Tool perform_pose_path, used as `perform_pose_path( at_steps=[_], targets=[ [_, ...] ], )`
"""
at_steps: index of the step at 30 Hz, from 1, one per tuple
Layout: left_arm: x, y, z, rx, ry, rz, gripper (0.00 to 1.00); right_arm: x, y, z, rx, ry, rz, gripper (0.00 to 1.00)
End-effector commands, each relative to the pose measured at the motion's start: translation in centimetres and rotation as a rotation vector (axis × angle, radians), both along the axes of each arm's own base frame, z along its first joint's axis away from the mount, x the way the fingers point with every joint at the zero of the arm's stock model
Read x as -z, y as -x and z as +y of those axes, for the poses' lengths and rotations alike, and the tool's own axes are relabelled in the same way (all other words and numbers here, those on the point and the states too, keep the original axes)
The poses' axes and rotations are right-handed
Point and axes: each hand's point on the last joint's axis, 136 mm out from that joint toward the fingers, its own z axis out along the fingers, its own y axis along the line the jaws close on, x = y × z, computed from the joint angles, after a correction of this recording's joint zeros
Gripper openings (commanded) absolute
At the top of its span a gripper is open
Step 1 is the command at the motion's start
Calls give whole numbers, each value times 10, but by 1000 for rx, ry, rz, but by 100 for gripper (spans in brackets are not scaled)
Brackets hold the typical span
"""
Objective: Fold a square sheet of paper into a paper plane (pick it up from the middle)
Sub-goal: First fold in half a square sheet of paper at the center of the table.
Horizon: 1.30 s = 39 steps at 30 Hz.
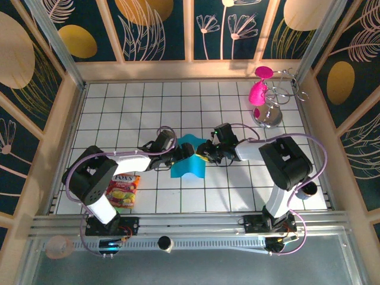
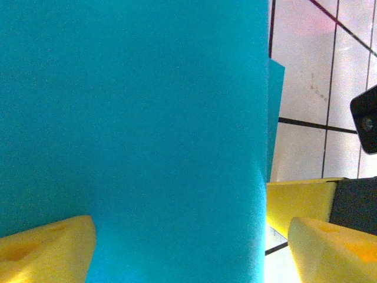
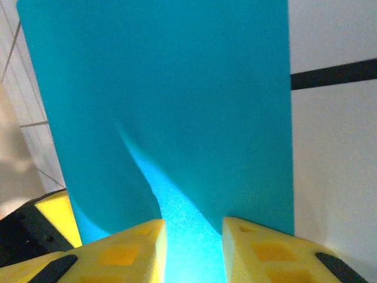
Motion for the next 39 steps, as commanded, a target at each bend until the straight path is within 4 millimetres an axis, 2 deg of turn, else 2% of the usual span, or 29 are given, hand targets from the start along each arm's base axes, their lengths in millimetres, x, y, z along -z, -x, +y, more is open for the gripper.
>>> perform_pose_path(
  at_steps=[1,4,9,13,15,20,24,27,30,34,39],
  targets=[
    [28,17,18,-18,-85,90,77,-5,7,16,-33,-79,22,30],
    [30,17,21,-23,-103,91,70,-8,6,14,-21,-104,18,29],
    [26,13,23,-20,-124,62,47,-35,-3,4,10,-137,-76,29],
    [5,2,18,-12,-108,-9,34,-67,-21,-26,96,-146,-212,31],
    [-16,-4,12,1,-68,-71,31,-82,-25,-42,128,-150,-283,33],
    [-93,-13,-11,70,114,-256,29,-117,-27,-61,127,-192,-427,45],
    [-148,-13,-24,138,251,-357,29,-148,-21,-60,79,-319,-510,63],
    [-174,-12,-30,176,347,-381,29,-168,-13,-53,33,-430,-549,74],
    [-190,-10,-35,211,454,-372,28,-178,-8,-47,-11,-506,-544,79],
    [-201,-8,-40,237,545,-352,27,-185,-3,-40,-71,-566,-541,81],
    [-194,-11,-40,229,564,-318,27,-181,-3,-33,-99,-597,-505,81]
  ],
)
